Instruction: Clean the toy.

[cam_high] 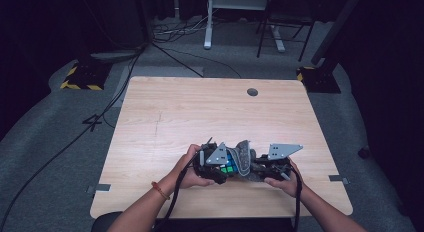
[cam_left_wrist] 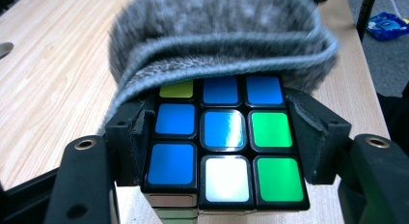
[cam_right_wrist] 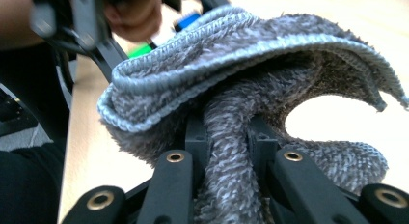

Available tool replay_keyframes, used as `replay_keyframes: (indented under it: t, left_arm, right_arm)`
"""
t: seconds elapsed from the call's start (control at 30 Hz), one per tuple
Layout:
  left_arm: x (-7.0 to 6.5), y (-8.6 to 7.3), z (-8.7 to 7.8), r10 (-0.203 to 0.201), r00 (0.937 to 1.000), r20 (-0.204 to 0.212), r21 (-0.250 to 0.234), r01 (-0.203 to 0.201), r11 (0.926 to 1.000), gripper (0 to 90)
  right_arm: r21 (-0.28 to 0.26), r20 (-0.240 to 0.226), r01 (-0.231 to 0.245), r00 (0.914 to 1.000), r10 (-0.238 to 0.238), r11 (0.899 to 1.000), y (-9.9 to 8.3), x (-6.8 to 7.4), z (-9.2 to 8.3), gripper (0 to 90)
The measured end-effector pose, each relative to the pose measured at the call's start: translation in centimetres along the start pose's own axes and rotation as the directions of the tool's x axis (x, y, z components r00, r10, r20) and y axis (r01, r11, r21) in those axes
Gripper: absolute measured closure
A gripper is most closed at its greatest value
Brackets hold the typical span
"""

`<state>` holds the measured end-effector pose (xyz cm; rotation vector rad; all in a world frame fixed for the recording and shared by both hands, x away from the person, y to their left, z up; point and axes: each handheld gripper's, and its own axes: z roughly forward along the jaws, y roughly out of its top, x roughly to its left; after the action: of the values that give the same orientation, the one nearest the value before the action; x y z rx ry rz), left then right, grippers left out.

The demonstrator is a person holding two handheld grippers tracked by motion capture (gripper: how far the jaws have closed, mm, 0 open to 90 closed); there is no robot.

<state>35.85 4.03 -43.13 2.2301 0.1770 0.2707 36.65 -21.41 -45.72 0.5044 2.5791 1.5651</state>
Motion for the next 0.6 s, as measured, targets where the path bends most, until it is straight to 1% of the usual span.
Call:
replay_keyframes:
  t: [0.1,0.2,0.27,0.37,0.43,0.5,0.53,0.57,0.6]
  left_arm:
    - [0.0,0.1,-0.2,0.003,1.0,-0.004,-0.01,-0.003,0.9999,33.7]
    - [0.0,0.2,-0.5,0.006,1.0,-0.005,-0.018,-0.006,0.9998,33.7]
    - [0.0,0.2,-0.6,0.002,1.0,-0.005,-0.025,-0.002,0.9997,33.8]
    - [0.0,0.2,-0.6,0.002,1.0,-0.005,-0.027,-0.002,0.9996,33.8]
    - [0.1,0.2,-0.6,0.003,1.0,-0.002,-0.023,-0.003,0.9997,33.8]
    - [0.1,0.1,-0.5,0.0,1.0,0.001,-0.018,0.0,0.9998,33.8]
    - [0.1,0.0,-0.4,0.001,1.0,0.002,-0.014,-0.001,0.9999,33.7]
    - [0.1,0.0,-0.3,0.001,1.0,-0.003,-0.007,-0.001,1.0,33.7]
    - [0.1,0.0,-0.1,0.006,1.0,-0.001,0.0,-0.006,1.0,33.8]
  right_arm:
    - [0.046,0.009,-0.01,0.9999,0.01,0.999,-0.3,-0.2,0.5,76.7]
    - [0.08,-0.002,-0.021,0.9998,0.022,0.997,-0.6,-0.4,0.9,76.6]
    - [0.118,0.0,-0.021,0.9998,0.021,0.993,-0.9,-0.5,1.3,76.6]
    - [0.136,-0.01,-0.034,0.9993,0.036,0.99,-1.0,-0.6,1.5,76.5]
    - [0.124,-0.016,-0.033,0.9992,0.035,0.992,-1.0,-0.5,1.5,76.6]
    - [0.099,-0.015,-0.024,0.9995,0.026,0.995,-0.8,-0.5,1.2,76.6]
    - [0.061,-0.028,-0.034,0.999,0.036,0.998,-0.5,-0.5,0.9,76.6]
    - [0.037,-0.037,-0.041,0.9984,0.043,0.998,-0.3,-0.5,0.6,76.5]
    - [0.013,-0.034,-0.038,0.9987,0.038,0.999,0.0,-0.5,0.3,76.5]
